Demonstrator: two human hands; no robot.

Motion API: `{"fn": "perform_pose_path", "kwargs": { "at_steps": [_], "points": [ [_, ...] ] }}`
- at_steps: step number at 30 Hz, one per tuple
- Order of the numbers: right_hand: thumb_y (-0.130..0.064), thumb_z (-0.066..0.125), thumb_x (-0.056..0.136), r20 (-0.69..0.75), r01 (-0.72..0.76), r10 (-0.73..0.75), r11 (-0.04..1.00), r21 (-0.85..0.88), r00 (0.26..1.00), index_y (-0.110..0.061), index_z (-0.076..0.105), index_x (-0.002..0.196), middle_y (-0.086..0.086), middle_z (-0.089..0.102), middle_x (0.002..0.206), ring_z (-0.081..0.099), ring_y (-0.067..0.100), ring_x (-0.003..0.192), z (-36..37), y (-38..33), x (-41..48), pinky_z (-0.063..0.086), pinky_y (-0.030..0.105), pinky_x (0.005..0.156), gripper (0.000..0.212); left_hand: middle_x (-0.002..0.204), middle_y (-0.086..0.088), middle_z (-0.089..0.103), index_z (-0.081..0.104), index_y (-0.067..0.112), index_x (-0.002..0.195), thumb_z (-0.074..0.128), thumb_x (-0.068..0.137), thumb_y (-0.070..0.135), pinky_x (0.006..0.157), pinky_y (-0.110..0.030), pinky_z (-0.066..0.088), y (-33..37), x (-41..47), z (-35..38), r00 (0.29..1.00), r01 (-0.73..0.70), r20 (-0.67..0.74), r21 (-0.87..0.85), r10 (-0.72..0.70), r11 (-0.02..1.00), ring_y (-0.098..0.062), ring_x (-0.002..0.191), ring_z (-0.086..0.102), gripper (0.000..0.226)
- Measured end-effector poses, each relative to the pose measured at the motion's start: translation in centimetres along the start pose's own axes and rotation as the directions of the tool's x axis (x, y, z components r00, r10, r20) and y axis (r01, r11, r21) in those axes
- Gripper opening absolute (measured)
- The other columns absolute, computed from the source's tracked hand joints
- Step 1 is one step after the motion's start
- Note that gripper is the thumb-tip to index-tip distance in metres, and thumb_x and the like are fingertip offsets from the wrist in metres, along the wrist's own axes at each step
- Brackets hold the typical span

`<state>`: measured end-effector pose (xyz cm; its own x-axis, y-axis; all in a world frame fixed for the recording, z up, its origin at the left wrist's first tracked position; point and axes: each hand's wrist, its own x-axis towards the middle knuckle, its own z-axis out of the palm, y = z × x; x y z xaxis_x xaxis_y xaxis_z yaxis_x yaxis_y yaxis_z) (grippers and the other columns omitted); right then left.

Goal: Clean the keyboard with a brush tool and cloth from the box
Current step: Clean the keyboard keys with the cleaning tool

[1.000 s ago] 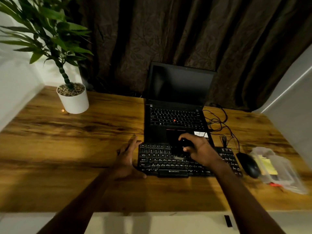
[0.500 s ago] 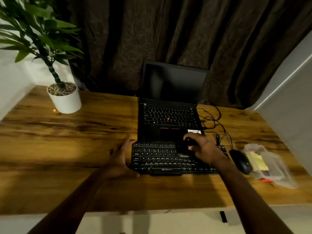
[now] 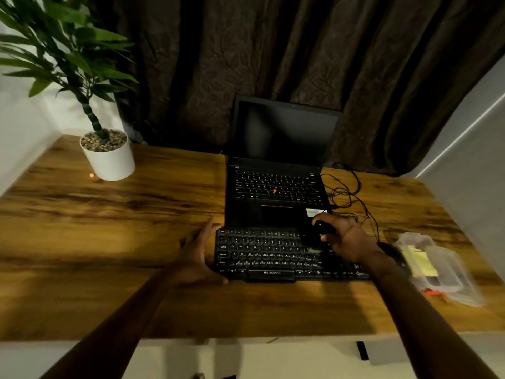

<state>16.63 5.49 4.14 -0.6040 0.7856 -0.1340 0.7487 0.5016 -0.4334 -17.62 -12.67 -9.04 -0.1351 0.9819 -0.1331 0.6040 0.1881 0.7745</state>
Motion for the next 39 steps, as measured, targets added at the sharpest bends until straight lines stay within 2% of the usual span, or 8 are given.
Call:
{"fn": "perform_pose_path", "kwargs": {
  "at_steps": [5, 11, 15, 19, 23, 28, 33, 39],
  "points": [
    [0.005, 0.061, 0.088, 0.0, 0.091, -0.091, 0.994, 0.066, 0.996, -0.039, 0.057, 0.118, 0.005, 0.062, 0.116, 0.062, 0.017, 0.097, 1.2, -2.0, 0.6, 0.048, 0.016, 0.062, 0.053, 0.166, 0.011, 0.017, -0.021, 0.074, 0.134, 0.084, 0.026, 0.084, 0.119, -0.063, 0.005, 0.4, 0.0, -0.2, 1.0, -0.008, 0.001, 0.026, 0.008, 1.0, -0.028, 0.153, 0.009, 0.15],
    [0.001, 0.06, 0.09, -0.015, -0.007, 0.007, 1.0, 0.007, 1.0, -0.05, 0.054, 0.109, -0.001, 0.064, 0.109, 0.065, 0.017, 0.091, -0.7, 0.9, -0.6, 0.06, 0.03, 0.066, 0.055, 0.166, 0.015, 0.01, -0.015, 0.078, 0.132, 0.088, 0.03, 0.077, 0.12, -0.061, 0.002, 0.5, -0.1, -0.3, 1.0, -0.005, 0.016, 0.028, 0.005, 1.0, -0.023, 0.153, 0.007, 0.145],
    [0.0, 0.065, 0.086, -0.052, -0.06, 0.056, 0.995, -0.073, 0.997, -0.063, 0.046, 0.109, -0.001, 0.063, 0.111, 0.06, 0.014, 0.091, -1.1, 1.3, -1.1, 0.052, 0.024, 0.067, 0.07, 0.166, 0.01, 0.016, -0.02, 0.068, 0.14, 0.085, 0.028, 0.081, 0.121, -0.06, 0.006, 0.4, -0.1, -0.2, 1.0, 0.018, 0.01, 0.02, -0.018, 1.0, -0.026, 0.152, 0.009, 0.154],
    [0.003, 0.064, 0.085, -0.007, 0.023, -0.023, 0.999, 0.023, 1.0, -0.048, 0.054, 0.117, 0.002, 0.061, 0.117, 0.06, 0.018, 0.1, 0.4, -1.2, -1.1, 0.056, 0.026, 0.071, 0.061, 0.165, 0.012, 0.016, -0.021, 0.063, 0.143, 0.085, 0.03, 0.08, 0.121, -0.057, 0.003, 0.5, -0.2, -0.3, 1.0, 0.005, 0.01, 0.036, -0.006, 0.999, -0.025, 0.152, 0.009, 0.156],
    [0.007, 0.061, 0.087, -0.009, 0.047, -0.047, 0.997, 0.066, 0.999, -0.042, 0.057, 0.113, 0.004, 0.062, 0.118, 0.063, 0.017, 0.097, 0.4, -1.1, -1.1, 0.054, 0.02, 0.062, 0.055, 0.165, 0.012, 0.018, -0.019, 0.063, 0.144, 0.084, 0.029, 0.081, 0.12, -0.059, 0.004, 0.5, 0.0, -0.2, 1.0, 0.006, 0.003, 0.058, -0.007, 0.998, -0.023, 0.152, 0.009, 0.156],
    [0.004, 0.06, 0.089, -0.033, -0.049, 0.047, 0.997, -0.063, 0.998, -0.031, 0.059, 0.121, -0.002, 0.059, 0.11, 0.057, 0.011, 0.093, -1.2, 0.2, -2.3, 0.058, 0.035, 0.077, 0.047, 0.164, 0.014, 0.018, -0.016, 0.064, 0.143, 0.085, 0.029, 0.078, 0.12, -0.058, 0.003, 0.6, -0.1, -0.2, 1.0, 0.005, 0.001, 0.045, -0.005, 0.999, -0.023, 0.151, 0.008, 0.153],
    [-0.011, 0.066, 0.086, 0.014, -0.065, 0.066, 0.994, -0.089, 0.998, -0.066, 0.045, 0.116, 0.006, 0.056, 0.117, 0.058, 0.022, 0.1, 0.2, -0.8, -1.6, 0.059, 0.044, 0.08, 0.066, 0.165, 0.012, 0.017, -0.015, 0.063, 0.145, 0.081, 0.027, 0.084, 0.12, -0.06, 0.005, 0.8, -0.3, -0.3, 1.0, 0.005, 0.004, 0.036, -0.005, 0.999, -0.024, 0.151, 0.008, 0.154],
    [-0.002, 0.066, 0.086, 0.026, 0.03, -0.029, 1.0, -0.007, 0.999, -0.062, 0.048, 0.11, 0.004, 0.059, 0.112, 0.062, 0.015, 0.091, 1.6, -2.9, -1.0, 0.059, 0.03, 0.07, 0.067, 0.165, 0.011, 0.016, -0.016, 0.069, 0.14, 0.084, 0.029, 0.081, 0.12, -0.061, 0.004, 0.7, -0.2, -0.3, 1.0, 0.004, 0.009, 0.043, -0.004, 0.999, -0.024, 0.152, 0.007, 0.15]
  ]
}}
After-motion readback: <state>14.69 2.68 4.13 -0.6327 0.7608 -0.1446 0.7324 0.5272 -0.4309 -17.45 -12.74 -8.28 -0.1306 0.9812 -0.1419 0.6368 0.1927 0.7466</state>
